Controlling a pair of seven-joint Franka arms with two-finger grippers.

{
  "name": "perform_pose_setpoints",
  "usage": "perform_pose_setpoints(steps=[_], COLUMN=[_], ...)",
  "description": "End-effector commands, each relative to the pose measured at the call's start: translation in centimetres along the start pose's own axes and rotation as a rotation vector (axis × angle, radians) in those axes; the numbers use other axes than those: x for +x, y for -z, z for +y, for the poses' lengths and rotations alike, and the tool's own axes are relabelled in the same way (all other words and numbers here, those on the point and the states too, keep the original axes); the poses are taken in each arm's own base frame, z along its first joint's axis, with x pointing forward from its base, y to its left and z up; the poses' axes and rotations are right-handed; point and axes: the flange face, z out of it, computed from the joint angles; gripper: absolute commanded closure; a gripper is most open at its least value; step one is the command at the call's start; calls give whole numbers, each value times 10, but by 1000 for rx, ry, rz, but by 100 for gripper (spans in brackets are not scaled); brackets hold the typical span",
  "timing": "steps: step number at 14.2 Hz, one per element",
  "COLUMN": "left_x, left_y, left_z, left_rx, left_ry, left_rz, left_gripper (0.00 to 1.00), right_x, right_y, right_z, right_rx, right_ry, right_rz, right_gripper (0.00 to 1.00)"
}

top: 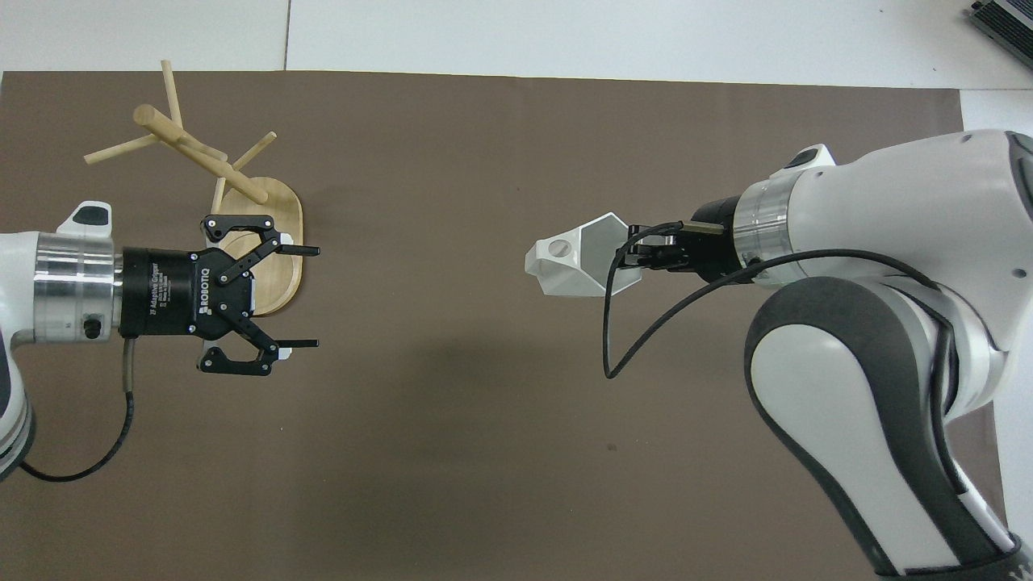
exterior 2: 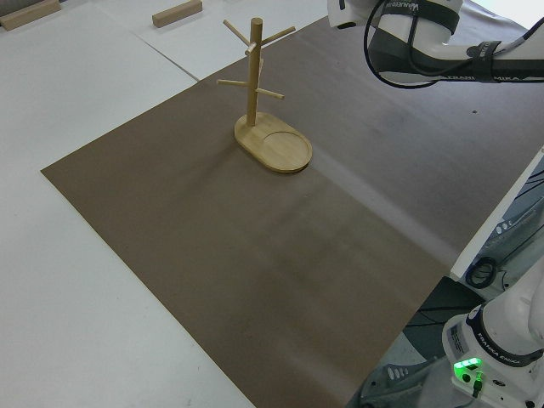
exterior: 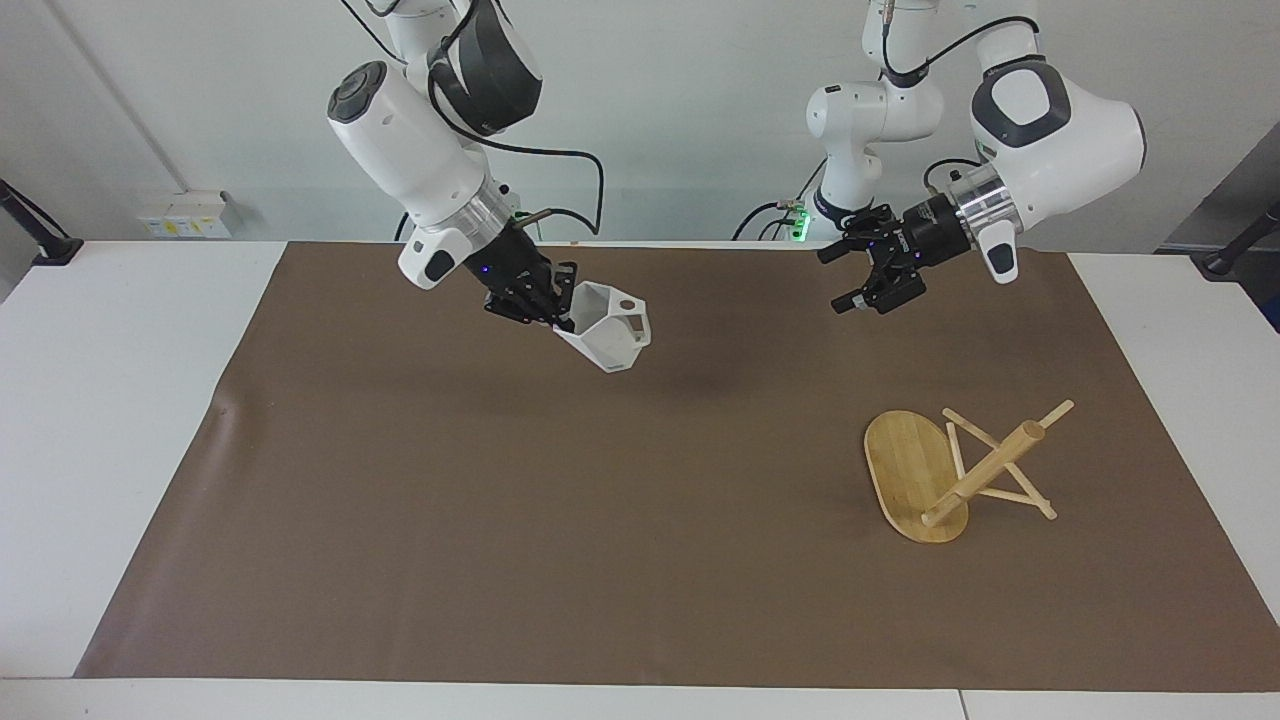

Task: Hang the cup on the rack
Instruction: 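Grasp the cup with the left gripper from the right gripper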

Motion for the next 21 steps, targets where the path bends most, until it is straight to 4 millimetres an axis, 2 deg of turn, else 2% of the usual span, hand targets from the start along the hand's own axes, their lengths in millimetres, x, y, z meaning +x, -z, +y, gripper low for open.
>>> perform_pose_setpoints(steps=[1, 3, 5, 8, 11, 18, 19, 20, 21], left_x=[-3, -16, -22, -35, -38, -41, -42, -42, -41], left_y=[-32, -53, -61, -83, -85, -83, -81, -80, -78], left_z=[8, 9, 7, 0, -1, -2, -1, -2, -1], left_rx=[-23, -55, -48, -47, -47, -25, -24, -23, -19], left_ry=[37, 42, 33, 32, 37, 38, 39, 39, 38], left_rz=[-12, -37, -35, -24, -28, -41, -44, -45, -46], left_gripper=[0, 0, 0, 0, 0, 0, 11, 29, 58], right_x=[-6, -16, -25, -38, -48, -52, -53, -53, -53], right_y=[0, -10, -18, -28, -33, -34, -35, -35, -35], right_z=[-28, -52, -73, -98, -115, -121, -122, -123, -123], right_rx=[79, 98, 113, 149, 191, 200, 200, 200, 200], right_ry=[-8, -8, -19, -28, -27, -43, -43, -42, -42], right_rz=[30, 51, 57, 68, 59, 58, 58, 56, 56], right_gripper=[100, 100, 100, 100, 100, 100, 100, 100, 100])
